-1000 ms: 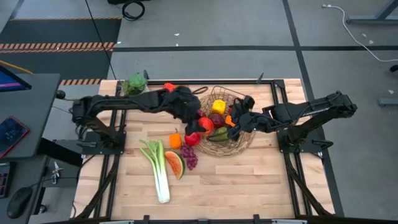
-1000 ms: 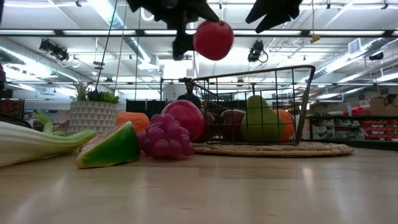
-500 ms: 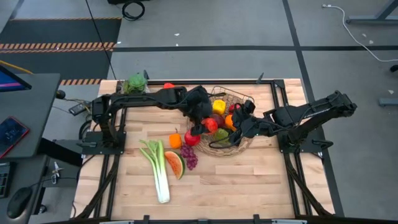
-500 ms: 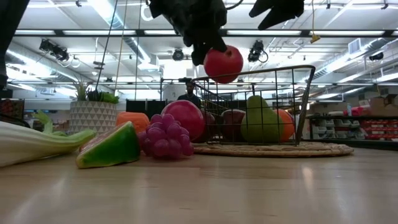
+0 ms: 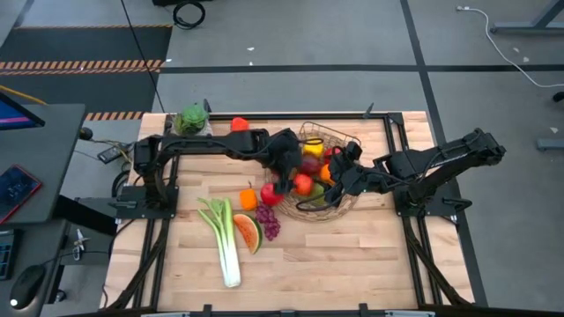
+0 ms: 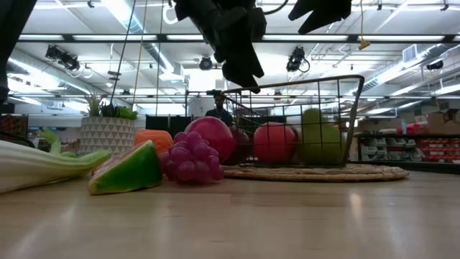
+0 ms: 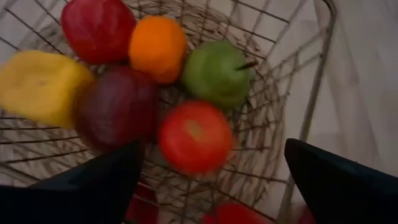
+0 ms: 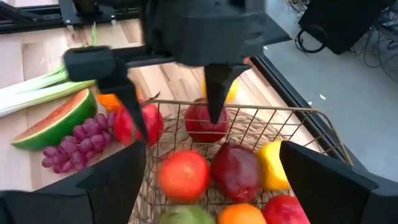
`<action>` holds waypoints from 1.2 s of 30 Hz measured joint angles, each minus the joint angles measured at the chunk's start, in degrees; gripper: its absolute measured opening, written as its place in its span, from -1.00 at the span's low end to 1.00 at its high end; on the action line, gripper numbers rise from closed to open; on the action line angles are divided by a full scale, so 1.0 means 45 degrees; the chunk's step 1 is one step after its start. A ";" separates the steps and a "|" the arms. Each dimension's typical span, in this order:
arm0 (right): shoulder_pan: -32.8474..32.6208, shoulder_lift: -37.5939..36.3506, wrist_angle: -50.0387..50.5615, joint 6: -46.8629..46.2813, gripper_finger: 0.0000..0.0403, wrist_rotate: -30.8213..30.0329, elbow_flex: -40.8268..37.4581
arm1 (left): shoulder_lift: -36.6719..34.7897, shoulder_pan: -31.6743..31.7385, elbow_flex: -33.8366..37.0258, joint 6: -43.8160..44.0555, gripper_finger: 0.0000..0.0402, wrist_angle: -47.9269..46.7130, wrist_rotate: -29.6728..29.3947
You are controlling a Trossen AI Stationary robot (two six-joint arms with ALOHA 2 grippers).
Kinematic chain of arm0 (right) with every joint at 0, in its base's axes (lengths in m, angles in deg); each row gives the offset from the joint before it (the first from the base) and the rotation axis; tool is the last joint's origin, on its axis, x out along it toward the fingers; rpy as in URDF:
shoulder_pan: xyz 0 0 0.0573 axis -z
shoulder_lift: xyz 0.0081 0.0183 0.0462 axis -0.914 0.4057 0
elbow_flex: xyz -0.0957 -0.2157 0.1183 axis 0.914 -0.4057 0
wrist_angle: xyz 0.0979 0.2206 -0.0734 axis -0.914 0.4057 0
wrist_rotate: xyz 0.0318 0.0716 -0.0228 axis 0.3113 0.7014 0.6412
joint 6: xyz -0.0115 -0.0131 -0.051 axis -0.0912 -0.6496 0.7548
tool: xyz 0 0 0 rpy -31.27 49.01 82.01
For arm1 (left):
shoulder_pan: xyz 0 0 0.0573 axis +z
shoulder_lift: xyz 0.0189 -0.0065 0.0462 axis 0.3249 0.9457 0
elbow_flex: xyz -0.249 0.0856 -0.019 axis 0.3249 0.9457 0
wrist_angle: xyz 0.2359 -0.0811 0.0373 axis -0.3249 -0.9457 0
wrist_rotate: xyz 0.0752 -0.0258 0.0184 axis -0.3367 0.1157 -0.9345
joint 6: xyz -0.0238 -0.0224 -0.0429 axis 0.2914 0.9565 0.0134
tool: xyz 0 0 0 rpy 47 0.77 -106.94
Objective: Build produce basket
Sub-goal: Put the yellow pear into the gold wire basket
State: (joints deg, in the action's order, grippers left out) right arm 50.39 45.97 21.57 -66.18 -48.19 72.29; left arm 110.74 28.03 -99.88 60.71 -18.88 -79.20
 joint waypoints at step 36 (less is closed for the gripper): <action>0.0790 0.0102 -0.0392 0.0982 0.85 -0.0337 0.0000 | -0.2730 0.4265 0.3973 -0.2046 0.93 0.0089 -0.0800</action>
State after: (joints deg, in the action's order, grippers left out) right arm 53.94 46.43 19.80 -61.76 -49.71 72.29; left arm 98.45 47.23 -82.00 51.50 -18.48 -82.80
